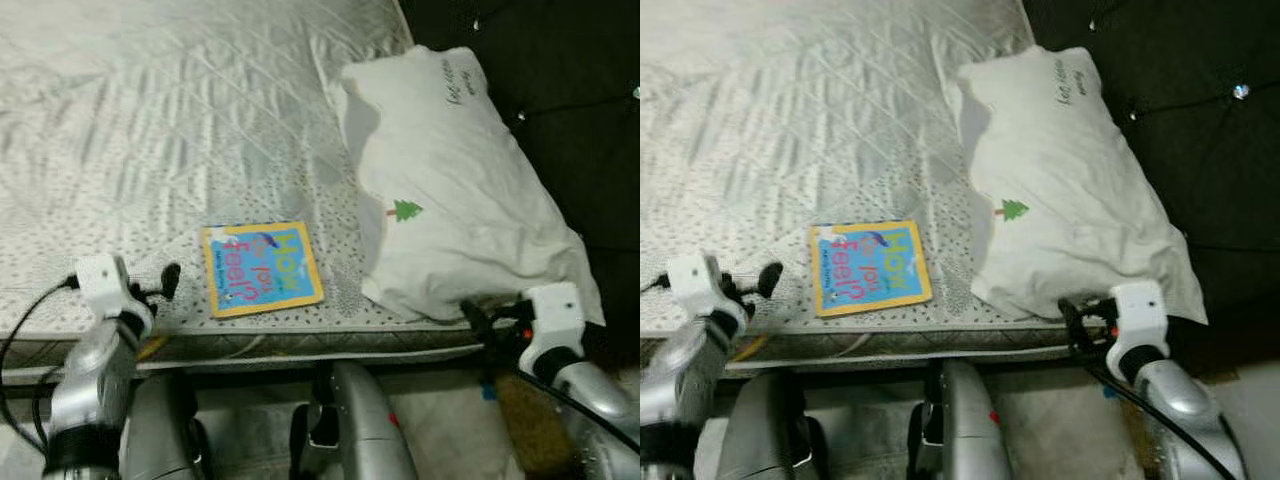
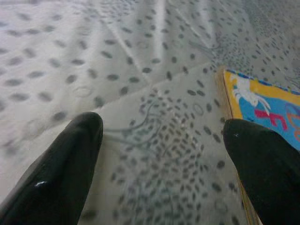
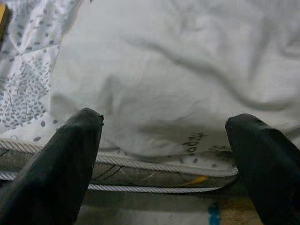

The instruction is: Clean up the room

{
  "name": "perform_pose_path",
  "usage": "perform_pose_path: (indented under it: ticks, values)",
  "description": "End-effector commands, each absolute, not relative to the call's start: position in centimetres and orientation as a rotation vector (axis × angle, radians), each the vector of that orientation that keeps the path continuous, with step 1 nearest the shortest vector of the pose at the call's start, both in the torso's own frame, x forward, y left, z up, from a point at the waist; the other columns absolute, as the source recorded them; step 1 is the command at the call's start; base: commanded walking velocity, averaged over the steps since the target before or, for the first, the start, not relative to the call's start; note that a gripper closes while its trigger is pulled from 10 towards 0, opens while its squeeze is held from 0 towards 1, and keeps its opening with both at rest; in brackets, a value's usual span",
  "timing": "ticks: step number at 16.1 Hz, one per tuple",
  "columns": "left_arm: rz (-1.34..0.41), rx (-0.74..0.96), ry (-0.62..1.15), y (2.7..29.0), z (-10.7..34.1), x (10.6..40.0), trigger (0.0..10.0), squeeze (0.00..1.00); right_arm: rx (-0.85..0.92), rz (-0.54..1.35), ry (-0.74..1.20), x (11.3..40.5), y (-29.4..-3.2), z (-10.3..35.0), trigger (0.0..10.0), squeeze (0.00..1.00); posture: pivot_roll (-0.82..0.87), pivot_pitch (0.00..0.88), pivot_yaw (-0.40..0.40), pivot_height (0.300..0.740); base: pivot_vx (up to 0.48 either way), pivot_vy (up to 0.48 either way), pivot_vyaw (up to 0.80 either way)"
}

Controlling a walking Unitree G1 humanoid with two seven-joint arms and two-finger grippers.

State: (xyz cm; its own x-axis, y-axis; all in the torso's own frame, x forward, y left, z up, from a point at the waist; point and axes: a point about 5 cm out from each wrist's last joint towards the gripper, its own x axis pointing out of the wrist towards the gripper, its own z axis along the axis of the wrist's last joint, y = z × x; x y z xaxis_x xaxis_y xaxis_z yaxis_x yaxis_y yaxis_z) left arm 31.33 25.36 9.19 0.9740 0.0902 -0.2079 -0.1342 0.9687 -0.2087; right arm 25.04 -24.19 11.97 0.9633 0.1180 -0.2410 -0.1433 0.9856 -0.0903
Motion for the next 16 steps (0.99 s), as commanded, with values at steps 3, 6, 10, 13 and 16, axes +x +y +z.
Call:
perform_pose_path:
  ticks: [3, 6, 10, 13, 16]
  values:
    - [0.020, -0.194, 0.285, 24.2, 7.8, 32.3, 10.0, 0.00, -0.023, 0.289, 0.267, 23.5, -22.8, 13.4, 10.0, 0.00, -0.32, 0.339, -0.272, 0.596, 0.000, 0.000, 0.00]
    - [-0.037, -0.184, 0.334, 23.7, 7.5, 33.0, 10.0, 0.00, 0.003, 0.437, 0.340, 22.0, -21.9, 13.4, 10.0, 0.00, -0.34, 0.337, -0.270, 0.596, 0.000, 0.000, 0.00]
    - [-0.093, -0.154, 0.377, 24.1, 7.6, 33.8, 10.0, 0.00, -0.026, 0.454, 0.372, 21.6, -21.8, 13.3, 10.0, 0.00, -0.34, 0.329, -0.257, 0.596, 0.000, 0.000, 0.00]
    - [-0.071, -0.101, 0.386, 25.8, 8.5, 34.1, 10.0, 0.00, -0.031, 0.442, 0.382, 21.9, -20.7, 11.9, 10.0, 0.00, -0.34, 0.322, -0.251, 0.596, 0.000, 0.000, 0.00]
    - [-0.066, -0.041, 0.413, 26.5, 9.1, 34.5, 10.0, 0.00, -0.056, 0.410, 0.360, 22.9, -19.9, 10.8, 10.0, 0.00, -0.34, 0.311, -0.252, 0.596, 0.000, 0.000, 0.00]
